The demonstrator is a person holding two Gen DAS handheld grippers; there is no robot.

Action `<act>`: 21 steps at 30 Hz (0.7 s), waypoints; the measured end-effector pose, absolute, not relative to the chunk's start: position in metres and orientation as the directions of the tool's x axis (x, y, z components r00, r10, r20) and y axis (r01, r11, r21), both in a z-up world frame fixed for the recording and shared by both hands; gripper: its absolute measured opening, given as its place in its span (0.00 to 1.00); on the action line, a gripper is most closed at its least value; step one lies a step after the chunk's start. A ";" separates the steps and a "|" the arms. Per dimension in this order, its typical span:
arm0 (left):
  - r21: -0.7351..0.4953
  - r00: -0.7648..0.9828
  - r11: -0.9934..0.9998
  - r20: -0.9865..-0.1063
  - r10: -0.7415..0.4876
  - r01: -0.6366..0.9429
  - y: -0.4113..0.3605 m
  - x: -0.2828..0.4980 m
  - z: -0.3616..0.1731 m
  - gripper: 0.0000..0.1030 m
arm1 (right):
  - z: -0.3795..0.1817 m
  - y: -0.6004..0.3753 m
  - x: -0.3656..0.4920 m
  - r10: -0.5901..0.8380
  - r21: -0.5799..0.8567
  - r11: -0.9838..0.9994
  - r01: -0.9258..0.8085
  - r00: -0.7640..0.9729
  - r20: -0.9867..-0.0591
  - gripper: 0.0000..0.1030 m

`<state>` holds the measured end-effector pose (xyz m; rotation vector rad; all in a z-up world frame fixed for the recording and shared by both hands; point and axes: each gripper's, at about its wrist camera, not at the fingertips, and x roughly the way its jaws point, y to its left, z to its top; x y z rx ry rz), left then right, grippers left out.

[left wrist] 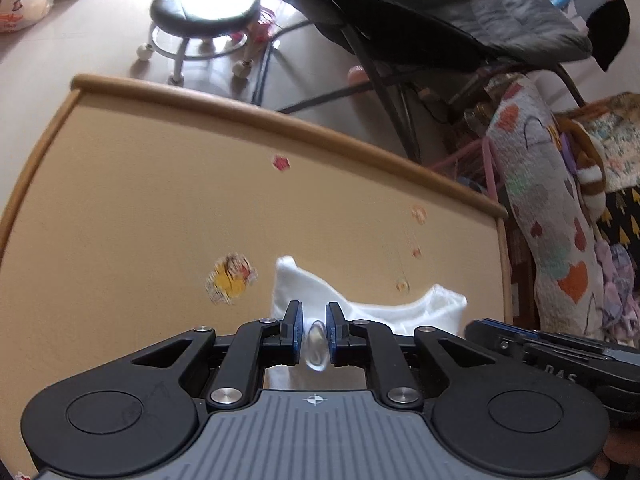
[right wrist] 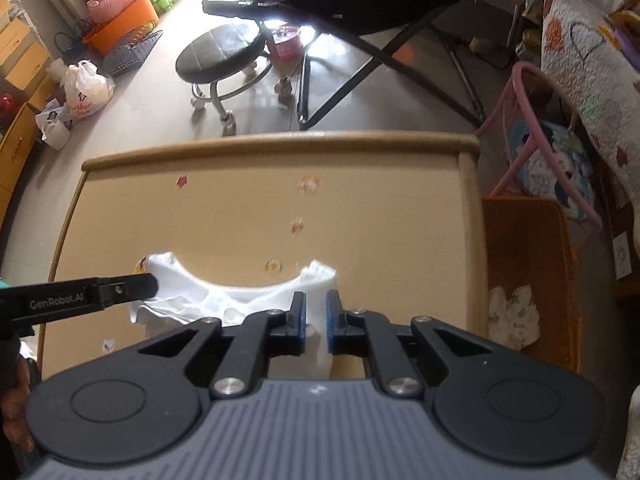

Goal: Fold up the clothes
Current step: 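Lift the hem end with the left gripper and fold it toward the collar, then open the left gripper and release the folded shirt bundle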

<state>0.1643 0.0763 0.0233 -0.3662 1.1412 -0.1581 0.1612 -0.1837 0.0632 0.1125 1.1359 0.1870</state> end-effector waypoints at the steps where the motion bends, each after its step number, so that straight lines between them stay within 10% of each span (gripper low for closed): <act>1: -0.359 0.421 0.931 -0.856 -0.299 -0.068 0.078 0.166 0.025 0.16 | 0.066 -0.184 0.163 0.199 0.175 0.980 -0.096 0.417 -0.887 0.09; 16: -0.333 0.337 0.943 -0.886 -0.318 0.013 0.092 0.135 0.046 0.18 | 0.080 -0.191 0.131 0.218 0.155 0.969 -0.191 0.369 -0.903 0.10; 21: -0.365 0.307 0.931 -0.887 -0.345 -0.009 0.094 0.102 0.034 0.34 | 0.071 -0.186 0.105 0.244 0.185 0.963 -0.197 0.343 -0.907 0.18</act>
